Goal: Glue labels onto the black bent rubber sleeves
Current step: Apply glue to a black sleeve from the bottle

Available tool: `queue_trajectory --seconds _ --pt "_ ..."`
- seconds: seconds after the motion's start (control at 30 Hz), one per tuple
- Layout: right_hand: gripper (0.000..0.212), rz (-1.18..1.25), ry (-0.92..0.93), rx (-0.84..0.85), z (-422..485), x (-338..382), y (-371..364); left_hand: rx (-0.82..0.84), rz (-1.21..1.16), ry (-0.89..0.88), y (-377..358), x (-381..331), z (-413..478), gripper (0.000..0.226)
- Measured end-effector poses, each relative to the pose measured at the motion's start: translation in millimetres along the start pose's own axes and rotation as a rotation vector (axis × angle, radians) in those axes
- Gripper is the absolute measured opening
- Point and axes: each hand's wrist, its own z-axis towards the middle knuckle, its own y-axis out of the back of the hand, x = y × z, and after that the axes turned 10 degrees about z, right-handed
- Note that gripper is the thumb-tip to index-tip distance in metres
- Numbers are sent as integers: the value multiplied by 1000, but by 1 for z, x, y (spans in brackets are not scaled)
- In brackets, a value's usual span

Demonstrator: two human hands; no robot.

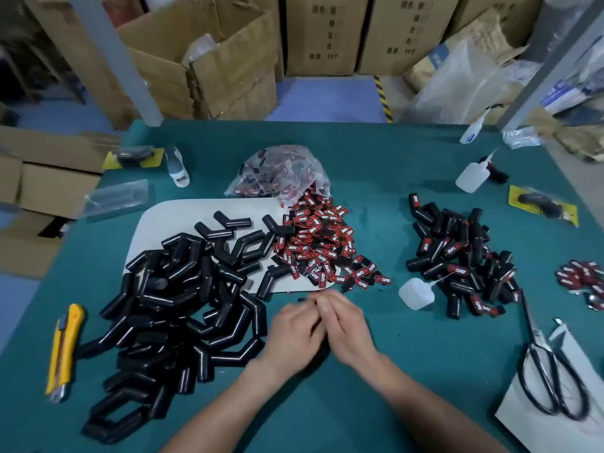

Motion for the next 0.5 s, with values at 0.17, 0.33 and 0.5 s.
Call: queue_trajectory --seconds 0.17,0.33,0.5 --pt "23 -76 -117 5 80 -3 -13 7 371 258 11 30 51 32" --pt "20 -128 -14 -25 79 -24 -18 91 364 334 3 52 45 42" --pt "21 -6 -19 -93 75 -23 -17 -211 -299 435 1 41 56 39"
